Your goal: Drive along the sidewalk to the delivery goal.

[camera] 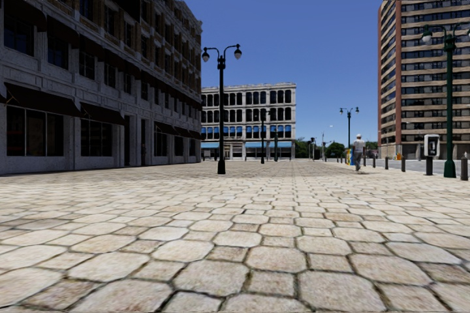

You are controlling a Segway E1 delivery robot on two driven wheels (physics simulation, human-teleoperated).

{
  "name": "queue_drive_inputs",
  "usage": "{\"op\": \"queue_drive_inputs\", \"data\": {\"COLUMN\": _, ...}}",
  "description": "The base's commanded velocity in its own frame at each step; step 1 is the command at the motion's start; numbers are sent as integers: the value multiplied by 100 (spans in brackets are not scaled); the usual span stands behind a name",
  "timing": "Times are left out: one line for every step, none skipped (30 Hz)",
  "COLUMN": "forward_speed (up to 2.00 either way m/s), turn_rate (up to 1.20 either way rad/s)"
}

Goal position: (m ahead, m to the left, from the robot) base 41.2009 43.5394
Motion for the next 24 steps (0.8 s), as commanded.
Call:
{"op": "queue_drive_inputs", "data": {"forward_speed": 157, "turn_rate": 38}}
{"op": "queue_drive_inputs", "data": {"forward_speed": 157, "turn_rate": 38}}
{"op": "queue_drive_inputs", "data": {"forward_speed": 157, "turn_rate": 38}}
{"op": "queue_drive_inputs", "data": {"forward_speed": 157, "turn_rate": 38}}
{"op": "queue_drive_inputs", "data": {"forward_speed": 157, "turn_rate": 38}}
{"op": "queue_drive_inputs", "data": {"forward_speed": 157, "turn_rate": 38}}
{"op": "queue_drive_inputs", "data": {"forward_speed": 157, "turn_rate": 38}}
{"op": "queue_drive_inputs", "data": {"forward_speed": 157, "turn_rate": 38}}
{"op": "queue_drive_inputs", "data": {"forward_speed": 157, "turn_rate": 38}}
{"op": "queue_drive_inputs", "data": {"forward_speed": 157, "turn_rate": 38}}
{"op": "queue_drive_inputs", "data": {"forward_speed": 157, "turn_rate": 38}}
{"op": "queue_drive_inputs", "data": {"forward_speed": 157, "turn_rate": 38}}
{"op": "queue_drive_inputs", "data": {"forward_speed": 157, "turn_rate": 38}}
{"op": "queue_drive_inputs", "data": {"forward_speed": 157, "turn_rate": 38}}
{"op": "queue_drive_inputs", "data": {"forward_speed": 154, "turn_rate": 38}}
{"op": "queue_drive_inputs", "data": {"forward_speed": 148, "turn_rate": 38}}
{"op": "queue_drive_inputs", "data": {"forward_speed": 146, "turn_rate": 38}}
{"op": "queue_drive_inputs", "data": {"forward_speed": 146, "turn_rate": 38}}
{"op": "queue_drive_inputs", "data": {"forward_speed": 146, "turn_rate": 38}}
{"op": "queue_drive_inputs", "data": {"forward_speed": 146, "turn_rate": 38}}
{"op": "queue_drive_inputs", "data": {"forward_speed": 146, "turn_rate": 38}}
{"op": "queue_drive_inputs", "data": {"forward_speed": 146, "turn_rate": 38}}
{"op": "queue_drive_inputs", "data": {"forward_speed": 146, "turn_rate": 38}}
{"op": "queue_drive_inputs", "data": {"forward_speed": 146, "turn_rate": 38}}
